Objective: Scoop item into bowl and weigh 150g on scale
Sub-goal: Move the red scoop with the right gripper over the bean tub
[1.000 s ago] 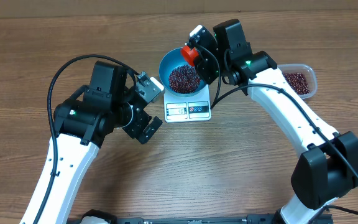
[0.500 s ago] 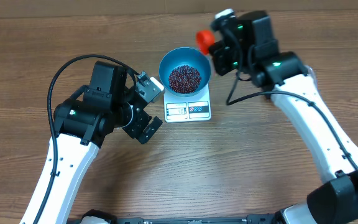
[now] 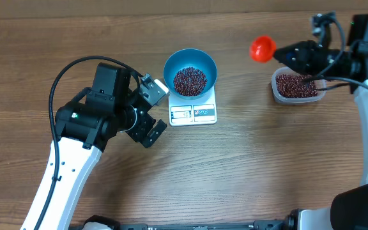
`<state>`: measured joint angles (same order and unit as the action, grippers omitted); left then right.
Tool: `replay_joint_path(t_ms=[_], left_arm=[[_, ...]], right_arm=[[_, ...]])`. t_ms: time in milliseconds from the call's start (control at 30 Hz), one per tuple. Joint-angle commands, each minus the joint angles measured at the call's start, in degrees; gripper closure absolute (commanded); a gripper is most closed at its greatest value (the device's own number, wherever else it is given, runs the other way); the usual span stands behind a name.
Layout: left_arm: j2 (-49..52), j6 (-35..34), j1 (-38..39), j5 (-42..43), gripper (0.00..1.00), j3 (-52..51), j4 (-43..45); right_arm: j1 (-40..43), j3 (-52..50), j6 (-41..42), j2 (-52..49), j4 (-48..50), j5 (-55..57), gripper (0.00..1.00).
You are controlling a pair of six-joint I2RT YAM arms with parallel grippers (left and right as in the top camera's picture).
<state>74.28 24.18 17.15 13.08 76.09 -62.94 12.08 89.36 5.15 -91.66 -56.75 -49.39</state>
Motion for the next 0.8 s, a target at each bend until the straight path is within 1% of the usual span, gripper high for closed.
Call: replay_joint_path(t_ms=[0,100,200,333,467,533,633,767], left_arm=[[0.3,0.7,-0.2,0.5,0.00,-0.1,0.0],[0.3,0.7,-0.2,0.4,0.00,-0.1,0.0],[0.3,0.7,-0.2,0.4,0.00,-0.1,0.0],[0.3,0.7,-0.2,0.4,0.00,-0.1,0.0],[0.3,0.7,-0.2,0.4,0.00,-0.1,0.0],[0.3,0.7,-0.2,0.5,0.00,-0.1,0.0],[0.3,0.7,-0.2,0.4,0.00,-0.1,0.0],[0.3,0.7,-0.2,0.4,0.01,-0.1,0.0]], right_arm=[[8.7,0.8,-3.0,1.4,-5.7,-2.1,0.96],[15.5,0.8,-7.4,1.4,-12.7,-2.1,0.96],[23.0,0.7,-16.6,1.4,-21.2,-2.1,0.96],[27.7,0.7,-21.5,1.4,-25.8,-1.9,0.96],[30.1,0.7,-22.2,1.4,-26.1,0.9,0.96],[30.4,0.7,-22.1,1.4,-26.4,0.3,0.96],[30.4,0.7,-19.9,1.4,-28.2,0.1,0.96],[30.3,0.7,-20.0,1.4,-29.1,-2.3,0.96]])
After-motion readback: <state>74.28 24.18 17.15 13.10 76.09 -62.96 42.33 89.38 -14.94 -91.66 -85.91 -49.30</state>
